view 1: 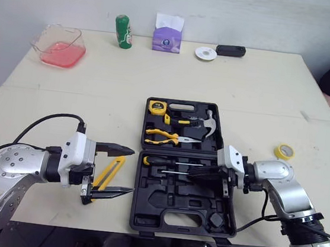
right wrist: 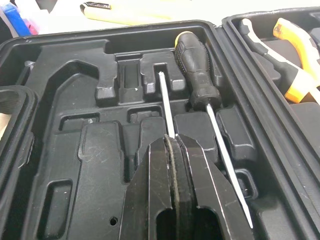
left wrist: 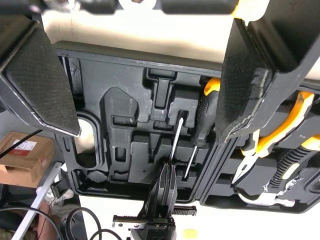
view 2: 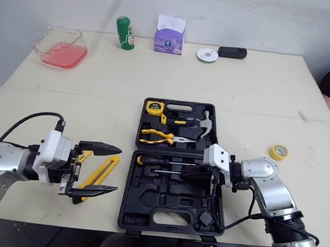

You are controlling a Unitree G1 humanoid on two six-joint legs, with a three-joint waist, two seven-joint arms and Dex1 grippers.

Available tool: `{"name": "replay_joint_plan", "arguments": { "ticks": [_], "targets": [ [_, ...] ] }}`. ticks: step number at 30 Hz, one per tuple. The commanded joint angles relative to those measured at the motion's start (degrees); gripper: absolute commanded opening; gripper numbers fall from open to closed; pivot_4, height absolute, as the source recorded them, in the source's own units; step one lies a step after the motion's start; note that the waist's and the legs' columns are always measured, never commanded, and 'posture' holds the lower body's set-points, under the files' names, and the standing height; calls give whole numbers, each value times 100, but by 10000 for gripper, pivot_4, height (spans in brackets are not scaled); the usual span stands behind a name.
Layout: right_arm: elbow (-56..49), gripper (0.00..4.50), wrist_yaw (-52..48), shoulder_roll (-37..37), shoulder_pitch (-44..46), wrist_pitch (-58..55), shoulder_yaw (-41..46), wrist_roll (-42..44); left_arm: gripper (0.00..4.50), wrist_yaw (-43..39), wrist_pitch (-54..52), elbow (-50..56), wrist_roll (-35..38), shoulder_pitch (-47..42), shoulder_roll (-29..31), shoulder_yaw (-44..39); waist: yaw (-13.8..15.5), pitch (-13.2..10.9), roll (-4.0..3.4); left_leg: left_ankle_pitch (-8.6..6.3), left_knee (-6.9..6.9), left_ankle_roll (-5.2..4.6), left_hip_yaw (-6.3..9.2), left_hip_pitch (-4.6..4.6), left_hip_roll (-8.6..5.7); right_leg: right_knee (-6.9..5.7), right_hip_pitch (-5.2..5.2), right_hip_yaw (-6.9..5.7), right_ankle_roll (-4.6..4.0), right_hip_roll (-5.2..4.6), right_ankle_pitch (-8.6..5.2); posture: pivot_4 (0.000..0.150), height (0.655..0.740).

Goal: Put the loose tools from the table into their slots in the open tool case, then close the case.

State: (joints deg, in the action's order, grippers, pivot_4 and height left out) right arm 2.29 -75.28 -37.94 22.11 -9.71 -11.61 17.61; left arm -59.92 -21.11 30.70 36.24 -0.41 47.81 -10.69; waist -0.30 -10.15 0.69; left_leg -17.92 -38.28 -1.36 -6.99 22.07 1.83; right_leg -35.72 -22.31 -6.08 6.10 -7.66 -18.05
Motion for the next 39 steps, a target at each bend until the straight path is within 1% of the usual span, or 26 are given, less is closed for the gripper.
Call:
{"name": "replay_joint_plan", "arguments": {
  "ticks": [1, 3, 6, 9, 11, 16, 18, 19, 21, 22, 25, 27, 28, 32, 35, 39],
  "targets": [
    [249, 394, 246, -175, -172, -430, -419, -635, 45000, -17, 54, 102, 2, 16, 79, -157, -1, 8, 9, 0, 0, 0, 1, -2, 0, 0, 2, 0, 0, -1, 0, 1500, 7400],
    [106, 394, 467, -137, -242, -687, -507, -709, 45000, 9, 99, 92, -54, 40, 57, -128, -2, 12, 10, -3, 2, 4, 5, -16, 3, 4, 17, 2, -3, -5, -1, 1500, 7400],
    [-145, 394, 457, -217, -323, -841, -660, -763, 45000, 90, 108, 79, -89, 34, 9, -115, -5, 25, 13, -28, 18, 21, 10, -87, 16, 25, 88, 8, -16, -25, -8, 1500, 7400],
    [-272, 394, 467, -221, -335, -946, -611, -661, 45000, 92, 122, 91, -111, 119, 12, -109, -1, 28, 16, -32, 20, 26, 11, -88, 24, 24, 87, 21, -23, -24, -12, 1500, 7400],
    [-352, 394, 435, -140, -339, -829, -409, -417, 45000, 110, 126, 67, -103, 145, 5, -153, 0, 28, 18, -33, 21, 29, 13, -86, 29, 24, 86, 22, -28, -21, -14, 1500, 7400],
    [-628, 394, 249, 39, -523, -276, 427, 426, 45000, 184, 166, -22, -67, 284, -26, -424, 13, 13, 2, -33, 22, 30, 14, -75, 31, 28, 79, 21, -30, -18, -16, 1500, 7400],
    [-680, 394, 158, 86, -596, -115, 637, 667, 45000, 192, 170, -31, -62, 347, -27, -508, 10, 3, -9, -33, 22, 28, 14, -69, 30, 28, 74, 21, -30, -17, -16, 1500, 7400],
    [-730, 394, -93, 35, -671, -45, 781, 908, 45000, 184, 145, -28, -28, 427, -18, -593, 8, -4, -15, -33, 22, 28, 13, -67, 30, 28, 73, 21, -29, -16, -16, 1500, 7400],
    [-834, 394, -7, -193, -915, -26, 1495, 1239, 45000, 158, 224, -228, -85, 811, -22, -1097, 6, -10, -24, -33, 22, 27, 12, -65, 30, 28, 71, 19, -29, -13, -15, 1500, 7400],
    [-943, 394, -15, -379, -1033, -485, 1808, 1635, 45000, 218, 260, -317, -114, 948, -60, -1323, 3, -16, -34, -34, 23, 26, 12, -65, 31, 29, 71, 18, -29, -12, -16, 1500, 7400],
    [-956, 9923, 53, -700, -1315, -384, 2363, 1646, 45000, 378, 392, -626, -196, 1231, -167, -1843, 13, -25, -37, -36, 25, 21, 11, -65, 31, 36, 70, 14, -29, -12, -16, 1500, 7400],
    [-781, 19128, 250, -721, -1424, 5, 2800, 1528, 45000, 404, 547, -889, -311, 1410, -233, -2128, 9, -24, -34, -38, 25, 19, 11, -66, 36, 37, 71, 14, -29, -10, -16, 1500, 7400],
    [-636, 24564, 315, -752, -1471, 232, 3012, 1434, 45000, 426, 614, -1012, -369, 1496, -266, -2261, 7, -24, -35, -41, 25, 18, 11, -66, 40, 38, 71, 15, -30, -7, -16, 1500, 7400],
    [371, 44524, 460, -931, -1851, 1393, 4020, 1062, 45000, 517, 956, -1652, -540, 1968, -455, -3009, 9, -25, -35, -47, 28, 30, 5, -65, 40, 44, 67, 16, -32, -5, -17, 1500, 7400],
    [1025, 44524, 494, -1088, -2241, 2044, 4459, 806, 45000, 646, 1319, -2278, -648, 2124, -598, -3485, 23, -26, -33, -53, 36, 25, 2, -63, 41, 68, 70, 11, -32, -2, -17, 1500, 7400],
    [1900, 44524, 914, -1267, -2543, 2495, 5056, 638, 45000, 969, 1678, -3091, -808, 2292, -803, -3955, 1, -26, -33, -63, 36, 22, -5, -64, 43, 75, 70, 13, -31, -3, -17, 1500, 7400]
  ]
}}
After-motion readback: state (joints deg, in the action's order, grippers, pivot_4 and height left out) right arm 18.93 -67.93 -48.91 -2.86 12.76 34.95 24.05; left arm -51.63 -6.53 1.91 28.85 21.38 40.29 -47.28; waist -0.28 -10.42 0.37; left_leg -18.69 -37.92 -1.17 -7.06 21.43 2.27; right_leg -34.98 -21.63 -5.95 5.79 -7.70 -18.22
